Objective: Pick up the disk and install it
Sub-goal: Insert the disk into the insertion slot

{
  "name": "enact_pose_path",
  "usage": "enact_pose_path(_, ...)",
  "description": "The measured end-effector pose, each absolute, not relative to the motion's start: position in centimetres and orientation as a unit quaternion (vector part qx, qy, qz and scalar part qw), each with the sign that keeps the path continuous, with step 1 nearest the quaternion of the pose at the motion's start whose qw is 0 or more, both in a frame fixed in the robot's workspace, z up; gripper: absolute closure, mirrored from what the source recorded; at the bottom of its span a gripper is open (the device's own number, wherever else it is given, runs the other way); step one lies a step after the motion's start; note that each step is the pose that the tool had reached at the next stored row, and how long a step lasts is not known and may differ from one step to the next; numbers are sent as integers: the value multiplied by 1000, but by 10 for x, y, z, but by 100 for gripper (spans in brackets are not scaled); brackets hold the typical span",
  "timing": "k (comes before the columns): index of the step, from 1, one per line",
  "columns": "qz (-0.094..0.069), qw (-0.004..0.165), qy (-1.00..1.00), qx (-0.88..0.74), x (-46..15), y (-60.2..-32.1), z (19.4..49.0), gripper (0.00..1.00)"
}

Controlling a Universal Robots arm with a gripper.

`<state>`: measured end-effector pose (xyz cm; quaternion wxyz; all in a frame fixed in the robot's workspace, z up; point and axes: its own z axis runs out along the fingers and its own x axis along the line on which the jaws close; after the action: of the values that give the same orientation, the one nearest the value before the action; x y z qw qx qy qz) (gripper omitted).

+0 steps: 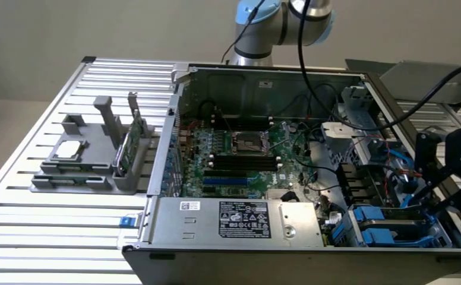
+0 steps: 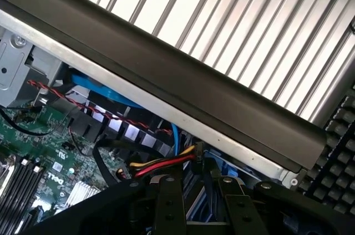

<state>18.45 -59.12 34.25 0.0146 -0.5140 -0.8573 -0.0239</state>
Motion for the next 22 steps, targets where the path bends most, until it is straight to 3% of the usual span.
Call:
enact_pose_path(3, -24, 15, -857, -514, 184, -592, 342, 73)
enact_pose_path(4, -24, 15, -857, -514, 184, -592, 342, 79)
enact_pose_path(6, -24, 15, -857, -514, 184, -593, 342, 82)
enact_pose_path(22, -24, 15, -857, -514, 184, -593, 342, 82)
